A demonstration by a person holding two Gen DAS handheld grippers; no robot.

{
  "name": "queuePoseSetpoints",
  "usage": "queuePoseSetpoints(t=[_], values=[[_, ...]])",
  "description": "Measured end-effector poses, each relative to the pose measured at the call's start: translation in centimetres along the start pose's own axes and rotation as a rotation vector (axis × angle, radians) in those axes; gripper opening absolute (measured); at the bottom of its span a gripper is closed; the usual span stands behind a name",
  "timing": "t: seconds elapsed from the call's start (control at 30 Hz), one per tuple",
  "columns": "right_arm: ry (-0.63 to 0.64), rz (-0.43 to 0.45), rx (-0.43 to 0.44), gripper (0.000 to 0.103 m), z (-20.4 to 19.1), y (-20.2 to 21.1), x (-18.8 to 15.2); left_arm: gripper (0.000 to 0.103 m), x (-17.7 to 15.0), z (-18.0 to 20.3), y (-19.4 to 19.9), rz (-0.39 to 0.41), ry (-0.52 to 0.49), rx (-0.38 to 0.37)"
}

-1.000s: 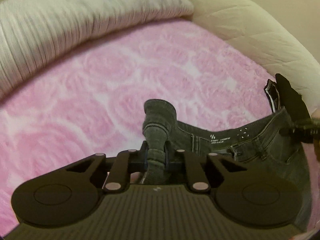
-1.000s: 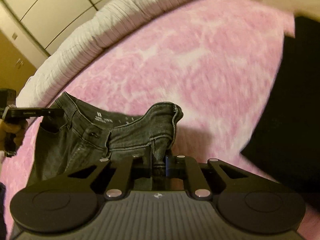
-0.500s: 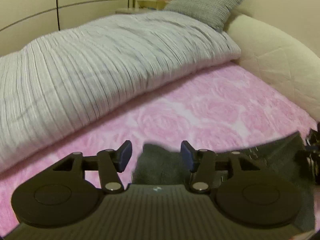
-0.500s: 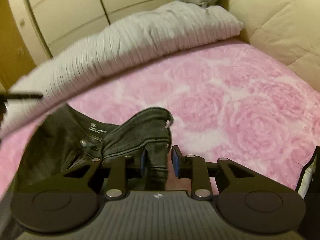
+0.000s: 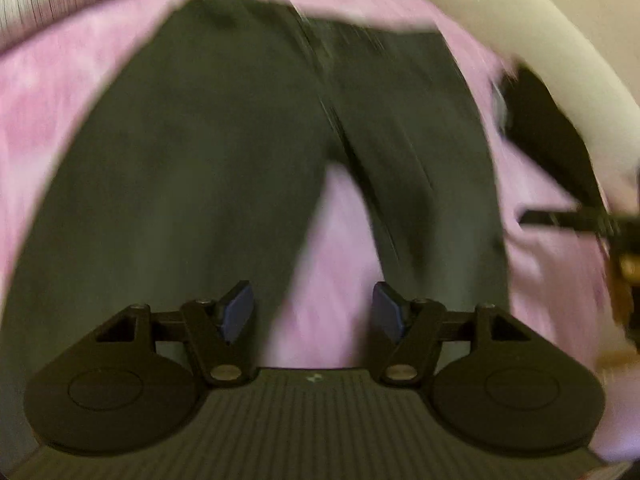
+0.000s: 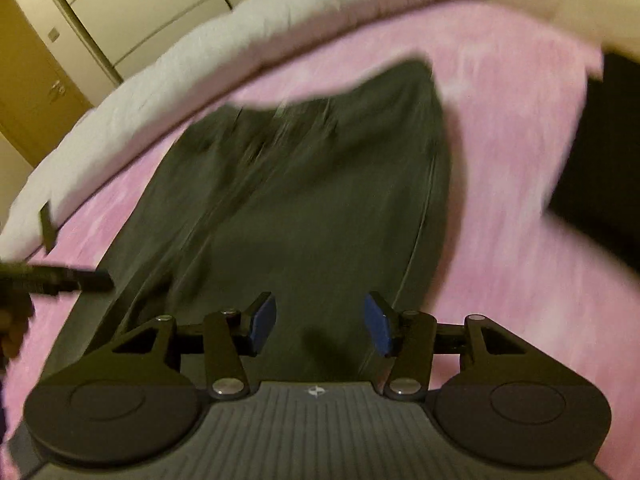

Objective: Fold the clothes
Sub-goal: 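Open both grippers and grasp the two leg hems of the jeans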

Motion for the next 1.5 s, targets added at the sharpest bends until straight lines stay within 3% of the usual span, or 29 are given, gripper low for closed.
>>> queuePoseSetpoints(t=[0.13, 0.3, 0.6, 0.73, 0.8, 0.83, 0.93, 0.97, 1.03, 1.1, 1.2, 1.3, 1.5], values=[[-0.095, -0.091, -0.023, 0.054, -1.6, 2.7, -8.1, 0.066, -9.4, 3.7, 3.2, -0.097, 0.011, -0.038], [-0.163, -0.165, -0.073, 0.055, -4.2, 6.4, -17.8, 0.066, -19.6, 5.7, 7.8, -0.123, 0.059, -0.101], [-0.304, -0.17, -0.109, 0.06, -10.5, 12.2, -32.4, 0.065, -29.4, 5.0, 13.2, -0.12, 0.037, -0.15], [-0.339, -0.273, -0.06, 0.06, -13.2, 12.0, -39.2, 0.051, -32.9, 4.7, 13.6, -0.17, 0.066, -0.21], [-0.341, -0.319, -0.032, 0.06, -13.9, 11.3, -41.7, 0.036, -34.1, 4.9, 13.0, -0.193, 0.077, -0.244], [-0.343, -0.335, -0.022, 0.06, -14.2, 10.8, -42.8, 0.034, -34.5, 5.1, 12.7, -0.199, 0.078, -0.253], [-0.404, -0.357, 0.033, 0.057, -14.4, 9.6, -44.8, 0.032, -34.9, 5.7, 11.9, -0.202, 0.055, -0.263], [-0.432, -0.36, 0.053, 0.051, -14.4, 9.2, -45.1, 0.029, -34.8, 5.8, 11.9, -0.204, 0.042, -0.259], [-0.474, -0.374, 0.064, 0.012, -14.2, 8.8, -45.6, 0.017, -34.5, 6.0, 12.0, -0.211, 0.016, -0.257], [-0.475, -0.368, 0.072, 0.002, -14.4, 9.1, -45.5, 0.012, -34.3, 6.6, 12.5, -0.212, -0.011, -0.277], [-0.441, -0.354, 0.083, 0.001, -14.9, 12.0, -45.0, 0.011, -34.2, 9.3, 14.1, -0.207, -0.069, -0.371], [-0.329, -0.363, 0.016, 0.001, -14.6, 15.3, -45.0, 0.011, -35.3, 11.6, 13.7, -0.227, -0.096, -0.415], [-0.261, -0.405, -0.069, 0.001, -14.5, 15.0, -45.2, 0.01, -36.2, 12.9, 12.0, -0.262, -0.092, -0.406]])
Point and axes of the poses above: each gripper's, at about its wrist camera, not at the fingertips, and y roughly against the way its jaws point, z to its right, x to its top, the point moved 6 cm from there along -y, roughly the way its jaws point, and after that the axes turned 8 degrees about -y, right-handed, at the moved point
